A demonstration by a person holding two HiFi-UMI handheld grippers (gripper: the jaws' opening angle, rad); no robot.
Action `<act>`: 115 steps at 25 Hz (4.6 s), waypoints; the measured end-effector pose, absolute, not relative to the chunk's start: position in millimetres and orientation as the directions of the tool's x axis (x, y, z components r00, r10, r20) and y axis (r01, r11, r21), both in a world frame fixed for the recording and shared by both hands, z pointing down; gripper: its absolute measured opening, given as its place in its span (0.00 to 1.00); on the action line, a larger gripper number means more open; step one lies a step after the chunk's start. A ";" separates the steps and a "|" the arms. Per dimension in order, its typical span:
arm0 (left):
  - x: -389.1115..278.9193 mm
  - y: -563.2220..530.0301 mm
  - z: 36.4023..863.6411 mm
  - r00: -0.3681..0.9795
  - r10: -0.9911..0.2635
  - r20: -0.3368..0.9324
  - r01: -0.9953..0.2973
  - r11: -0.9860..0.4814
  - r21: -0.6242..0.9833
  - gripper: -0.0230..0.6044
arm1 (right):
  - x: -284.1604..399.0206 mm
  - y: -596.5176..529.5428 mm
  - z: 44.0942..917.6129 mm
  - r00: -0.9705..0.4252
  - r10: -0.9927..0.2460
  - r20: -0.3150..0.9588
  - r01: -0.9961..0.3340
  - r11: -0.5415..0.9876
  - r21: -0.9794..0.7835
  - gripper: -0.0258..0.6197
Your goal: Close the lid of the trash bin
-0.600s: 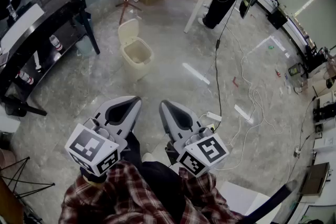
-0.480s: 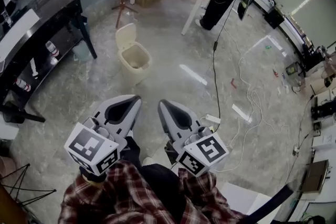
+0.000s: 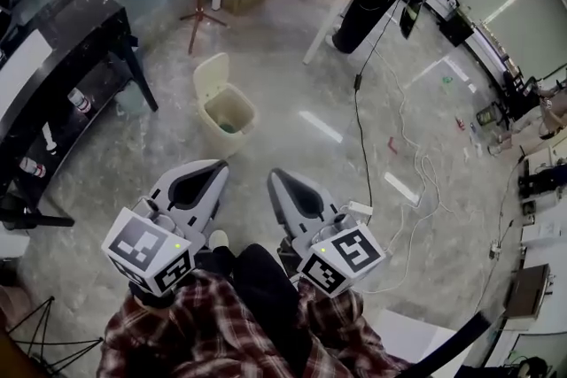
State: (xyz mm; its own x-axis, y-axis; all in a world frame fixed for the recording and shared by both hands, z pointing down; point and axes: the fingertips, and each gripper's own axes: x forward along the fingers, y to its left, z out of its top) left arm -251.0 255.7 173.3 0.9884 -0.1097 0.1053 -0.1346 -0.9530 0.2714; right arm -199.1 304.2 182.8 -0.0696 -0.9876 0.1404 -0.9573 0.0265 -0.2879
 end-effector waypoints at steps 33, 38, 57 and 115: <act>-8.3 129.6 195.2 0.884 -0.418 0.210 -0.466 -0.824 0.322 0.05 | 72.3 193.5 207.1 -0.342 -0.911 0.228 -0.892 0.239 -0.385 0.06; -1.1 124.3 202.5 0.846 -0.474 0.244 -0.531 -0.787 0.313 0.05 | 88.6 185.4 221.7 -0.398 -0.888 0.232 -0.858 0.270 -0.437 0.06; -14.3 -9.1 228.1 0.811 -0.518 0.271 -0.584 -0.741 0.333 0.05 | 81.6 52.1 231.8 -0.446 -0.854 0.268 -0.853 0.316 -0.416 0.06; -3.6 -181.0 560.0 0.674 -0.485 0.557 -0.736 -0.504 0.451 0.05 | 78.7 -126.2 539.1 -0.658 -0.527 0.538 -0.750 0.394 -0.531 0.06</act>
State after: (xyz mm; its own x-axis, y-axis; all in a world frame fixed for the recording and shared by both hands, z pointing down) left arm -3.6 -181.0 560.0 0.6736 -0.4853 0.5574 -0.7364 -0.5044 0.4508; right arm 78.7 -126.2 539.1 -0.6579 -0.5269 0.5381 -0.7500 0.3940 -0.5313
